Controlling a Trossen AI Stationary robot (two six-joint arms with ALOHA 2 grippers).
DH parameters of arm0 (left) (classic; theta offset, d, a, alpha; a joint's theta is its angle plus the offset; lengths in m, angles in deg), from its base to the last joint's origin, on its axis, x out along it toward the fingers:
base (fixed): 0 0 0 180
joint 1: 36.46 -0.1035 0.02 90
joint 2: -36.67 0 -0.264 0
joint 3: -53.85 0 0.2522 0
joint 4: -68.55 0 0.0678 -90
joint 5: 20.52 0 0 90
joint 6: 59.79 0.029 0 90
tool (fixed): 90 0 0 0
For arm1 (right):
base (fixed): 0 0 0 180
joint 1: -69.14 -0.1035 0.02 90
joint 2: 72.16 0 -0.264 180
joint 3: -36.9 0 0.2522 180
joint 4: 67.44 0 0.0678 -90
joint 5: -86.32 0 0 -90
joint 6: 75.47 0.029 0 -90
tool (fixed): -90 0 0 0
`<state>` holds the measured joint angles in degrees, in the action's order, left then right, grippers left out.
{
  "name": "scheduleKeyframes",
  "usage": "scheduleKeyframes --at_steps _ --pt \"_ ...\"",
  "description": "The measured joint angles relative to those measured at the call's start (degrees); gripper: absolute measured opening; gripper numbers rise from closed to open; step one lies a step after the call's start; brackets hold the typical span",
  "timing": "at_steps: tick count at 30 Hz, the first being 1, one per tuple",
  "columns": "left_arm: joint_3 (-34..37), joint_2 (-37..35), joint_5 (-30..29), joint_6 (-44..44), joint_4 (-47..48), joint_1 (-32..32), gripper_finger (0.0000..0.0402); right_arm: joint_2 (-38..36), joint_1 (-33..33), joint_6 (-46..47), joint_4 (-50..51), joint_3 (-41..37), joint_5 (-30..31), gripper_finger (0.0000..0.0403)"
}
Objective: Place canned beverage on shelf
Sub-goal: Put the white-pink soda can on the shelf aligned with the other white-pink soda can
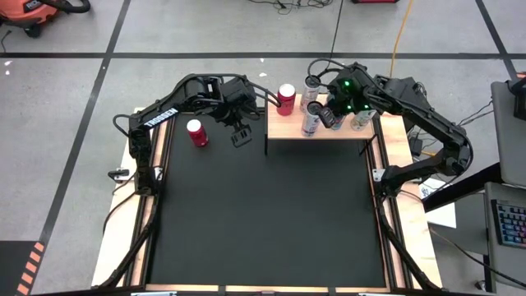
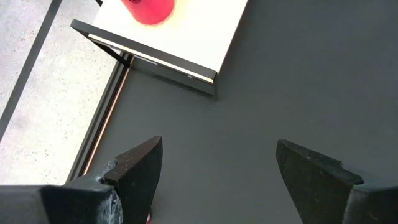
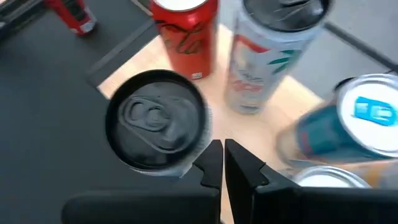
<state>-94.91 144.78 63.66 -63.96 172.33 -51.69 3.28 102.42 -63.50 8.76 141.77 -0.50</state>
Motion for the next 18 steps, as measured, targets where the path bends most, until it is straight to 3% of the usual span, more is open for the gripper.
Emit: scheduleKeyframes --at_steps 9,14,18 --pt "0.0 0.0 0.0 0.02 0.0 0.0 0.0311 -5.13 -0.16 0.82 5.95 0.01 2.72 0.0" --pt "0.0 0.0 0.0 -0.02 0.0 0.0 0.0311 -5.96 -2.31 1.08 9.32 0.0 -2.52 0.0" --pt "0.0 0.0 0.0 -0.02 0.0 0.0 0.0311 -5.38 -5.3 1.09 6.22 -1.85 -3.3 0.0"
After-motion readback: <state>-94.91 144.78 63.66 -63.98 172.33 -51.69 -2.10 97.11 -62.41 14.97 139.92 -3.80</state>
